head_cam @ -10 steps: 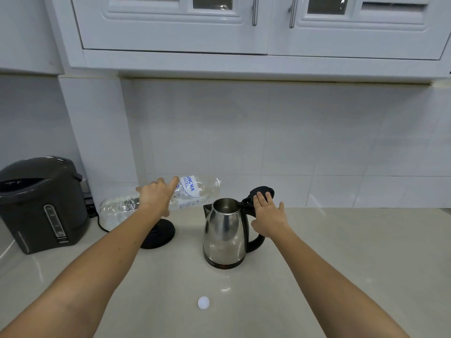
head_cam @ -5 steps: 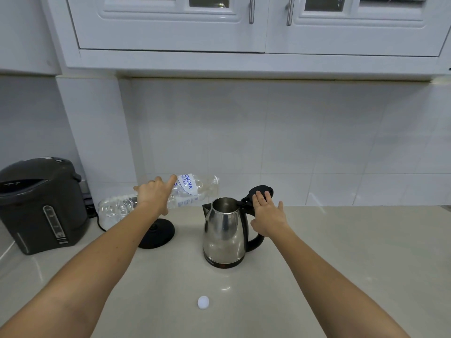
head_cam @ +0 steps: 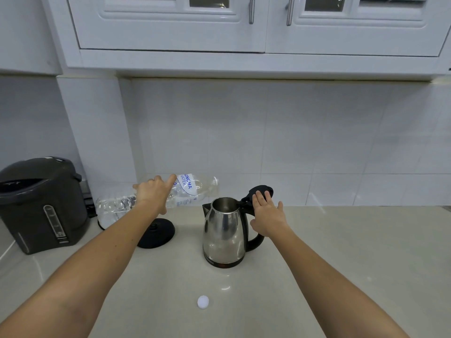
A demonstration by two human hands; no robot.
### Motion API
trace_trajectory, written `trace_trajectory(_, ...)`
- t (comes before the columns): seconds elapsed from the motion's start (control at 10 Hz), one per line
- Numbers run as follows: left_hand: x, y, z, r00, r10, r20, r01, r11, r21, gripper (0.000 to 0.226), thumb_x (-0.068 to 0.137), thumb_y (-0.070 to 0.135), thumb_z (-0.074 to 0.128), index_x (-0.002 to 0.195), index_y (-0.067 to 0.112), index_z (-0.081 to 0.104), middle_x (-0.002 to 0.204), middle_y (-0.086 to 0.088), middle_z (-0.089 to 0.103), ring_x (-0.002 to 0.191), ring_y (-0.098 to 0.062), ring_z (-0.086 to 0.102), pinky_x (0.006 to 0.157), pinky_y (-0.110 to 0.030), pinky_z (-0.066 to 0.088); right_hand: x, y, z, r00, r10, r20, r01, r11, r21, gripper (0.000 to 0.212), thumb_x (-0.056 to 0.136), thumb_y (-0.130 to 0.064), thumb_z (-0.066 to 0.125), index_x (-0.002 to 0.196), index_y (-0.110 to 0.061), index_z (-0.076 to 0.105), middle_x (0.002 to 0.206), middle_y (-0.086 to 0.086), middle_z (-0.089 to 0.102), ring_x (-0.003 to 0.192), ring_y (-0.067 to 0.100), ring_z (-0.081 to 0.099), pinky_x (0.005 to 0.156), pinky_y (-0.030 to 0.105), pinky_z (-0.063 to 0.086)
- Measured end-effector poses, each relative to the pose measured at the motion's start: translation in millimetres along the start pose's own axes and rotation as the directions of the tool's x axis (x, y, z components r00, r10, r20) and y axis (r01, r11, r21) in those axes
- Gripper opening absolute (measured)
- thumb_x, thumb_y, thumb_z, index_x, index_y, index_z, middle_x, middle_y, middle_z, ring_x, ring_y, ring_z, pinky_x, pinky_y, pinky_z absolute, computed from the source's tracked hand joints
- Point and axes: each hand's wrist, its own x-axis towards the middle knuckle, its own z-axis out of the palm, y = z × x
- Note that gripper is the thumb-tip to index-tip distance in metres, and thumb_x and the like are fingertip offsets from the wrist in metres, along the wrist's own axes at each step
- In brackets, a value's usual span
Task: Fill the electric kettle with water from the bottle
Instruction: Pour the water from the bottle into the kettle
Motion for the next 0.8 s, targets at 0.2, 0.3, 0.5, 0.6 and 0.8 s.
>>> trace_trajectory(0.2, 0.2, 0.4, -0.4, 1.000, 0.006, -0.004, -0.006, 1.000, 0.024, 0.079, 0.071, 0.022, 0.079, 0.132, 0.022, 0.028, 0.111, -0.005, 0.053, 0.096, -0.025, 0.062, 0.088, -0.048, 0.053, -0.1, 0.5, 0.4, 1.000, -0.003, -0.003, 0.003, 1.000, -0.004, 0.074, 0.096, -0.026, 0.044, 0.153, -0.011, -0.002, 0.163, 0.001, -0.008, 0.150, 0.023, -0.010, 0.118, 0.054, 0.008)
trace_trajectory(0.3, 0.1, 0.3, 0.2, 1.000, 0.006, 0.002, -0.006, 1.000, 0.021, 0.079, 0.071, 0.022, 0.079, 0.132, 0.023, 0.028, 0.111, -0.005, 0.053, 0.096, -0.024, 0.061, 0.087, -0.048, 0.053, 0.3, 0.6, 0.3, 1.000, -0.004, -0.002, 0.004, 1.000, -0.003, 0.074, 0.096, -0.026, 0.043, 0.153, -0.011, -0.002, 0.163, 0.001, -0.008, 0.150, 0.023, -0.010, 0.118, 0.054, 0.009)
trace_trajectory(0.5, -1.2, 0.3, 0.7, 1.000, 0.008, 0.003, -0.008, 0.999, 0.036, 0.077, 0.071, 0.022, 0.078, 0.131, 0.023, 0.029, 0.111, -0.005, 0.053, 0.095, -0.024, 0.062, 0.088, -0.047, 0.053, 0.2, 0.5, 1.0, 1.000, -0.006, -0.010, 0.006, 1.000, -0.012, 0.074, 0.096, -0.026, 0.043, 0.153, -0.011, -0.001, 0.163, 0.001, -0.007, 0.150, 0.024, -0.010, 0.118, 0.054, 0.009)
trace_trajectory(0.6, -1.5, 0.0, 0.4, 1.000, 0.011, 0.009, -0.012, 0.999, 0.042, 0.079, 0.071, 0.021, 0.078, 0.132, 0.023, 0.028, 0.112, -0.005, 0.053, 0.095, -0.024, 0.062, 0.088, -0.047, 0.053, 0.2, 0.7, 0.9, 1.000, -0.006, -0.011, 0.006, 1.000, -0.010, 0.074, 0.096, -0.026, 0.044, 0.153, -0.011, -0.001, 0.163, 0.002, -0.007, 0.150, 0.024, -0.010, 0.118, 0.054, 0.009)
trace_trajectory(0.8, -1.2, -0.1, -0.5, 1.000, 0.006, 0.013, -0.007, 1.000, 0.028, 0.079, 0.070, 0.021, 0.079, 0.132, 0.022, 0.029, 0.111, -0.005, 0.053, 0.096, -0.025, 0.062, 0.089, -0.049, 0.053, -0.1, 0.2, 0.5, 1.000, -0.006, -0.008, 0.006, 1.000, -0.002, 0.074, 0.096, -0.026, 0.044, 0.153, -0.011, -0.001, 0.163, 0.001, -0.007, 0.150, 0.024, -0.010, 0.118, 0.054, 0.009)
